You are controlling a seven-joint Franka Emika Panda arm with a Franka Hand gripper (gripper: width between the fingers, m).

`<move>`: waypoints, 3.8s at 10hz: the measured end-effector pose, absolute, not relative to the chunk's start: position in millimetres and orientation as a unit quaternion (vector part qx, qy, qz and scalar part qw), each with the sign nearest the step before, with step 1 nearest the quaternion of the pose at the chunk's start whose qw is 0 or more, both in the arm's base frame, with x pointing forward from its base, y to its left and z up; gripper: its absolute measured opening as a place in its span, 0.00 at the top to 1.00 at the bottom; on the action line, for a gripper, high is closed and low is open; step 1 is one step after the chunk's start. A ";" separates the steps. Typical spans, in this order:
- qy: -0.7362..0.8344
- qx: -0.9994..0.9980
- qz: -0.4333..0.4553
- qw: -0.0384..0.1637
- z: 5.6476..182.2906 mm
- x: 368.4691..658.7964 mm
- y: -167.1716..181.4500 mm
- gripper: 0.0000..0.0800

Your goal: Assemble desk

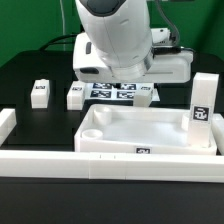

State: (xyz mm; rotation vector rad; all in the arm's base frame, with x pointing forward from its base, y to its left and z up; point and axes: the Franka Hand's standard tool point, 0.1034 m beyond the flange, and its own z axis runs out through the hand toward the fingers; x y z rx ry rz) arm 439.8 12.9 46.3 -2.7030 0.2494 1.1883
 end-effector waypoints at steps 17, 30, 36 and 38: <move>0.126 -0.857 0.492 0.091 9.9 409.7 24.4 0.35; 0.078 -0.885 0.444 0.120 74.3 446.2 18.4 0.64; 0.086 -0.940 0.310 0.115 112.6 478.6 8.1 0.64; 0.088 -0.952 0.268 0.116 142.9 491.7 3.5 0.64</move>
Offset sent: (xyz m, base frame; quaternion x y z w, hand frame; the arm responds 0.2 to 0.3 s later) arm -0.0054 0.0108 -0.0096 0.0597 -0.0301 0.0837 0.9942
